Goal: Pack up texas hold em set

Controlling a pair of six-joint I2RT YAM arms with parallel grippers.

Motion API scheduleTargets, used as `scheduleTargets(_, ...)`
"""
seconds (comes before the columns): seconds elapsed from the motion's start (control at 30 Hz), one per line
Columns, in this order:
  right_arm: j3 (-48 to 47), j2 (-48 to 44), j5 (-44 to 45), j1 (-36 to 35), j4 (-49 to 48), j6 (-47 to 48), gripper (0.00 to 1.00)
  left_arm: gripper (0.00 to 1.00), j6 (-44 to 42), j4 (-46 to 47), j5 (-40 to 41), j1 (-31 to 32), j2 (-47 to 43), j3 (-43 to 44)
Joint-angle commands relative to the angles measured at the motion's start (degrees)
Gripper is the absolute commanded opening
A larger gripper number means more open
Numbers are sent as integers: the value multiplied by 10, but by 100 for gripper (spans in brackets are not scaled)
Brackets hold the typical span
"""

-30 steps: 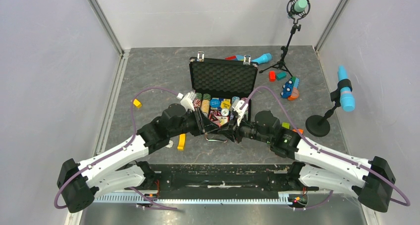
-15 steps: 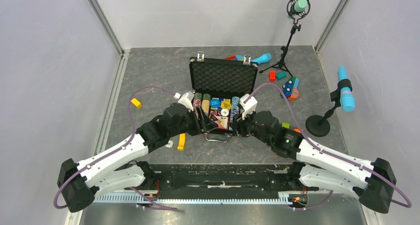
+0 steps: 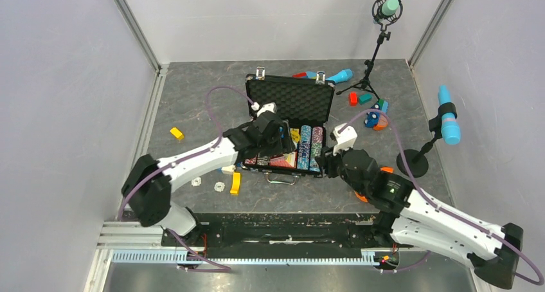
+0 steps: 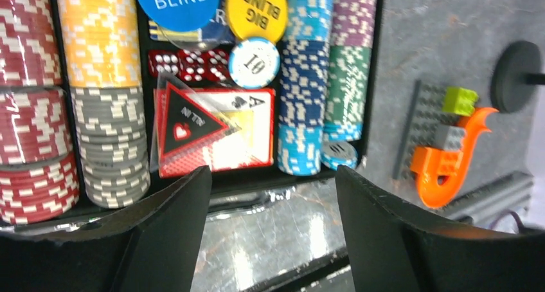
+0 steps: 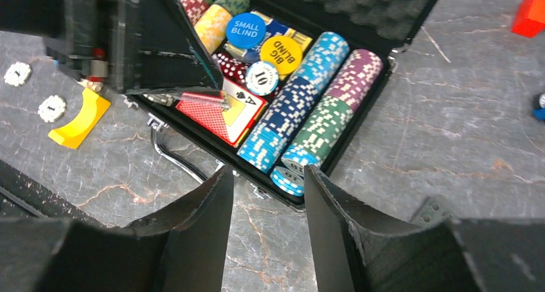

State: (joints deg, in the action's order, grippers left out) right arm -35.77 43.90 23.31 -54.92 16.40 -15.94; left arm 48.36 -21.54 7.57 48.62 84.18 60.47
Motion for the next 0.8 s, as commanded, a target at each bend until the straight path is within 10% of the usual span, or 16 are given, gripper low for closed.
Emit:
scheduleTargets(0.0, -8, -46, 62, -2, 57, -28, 47, 78, -28, -10, 42, -11, 70, 58)
scheduleTargets(0.77, 8, -116, 86, -3, 122, -29, 50, 65, -36, -32, 69, -20, 238, 177)
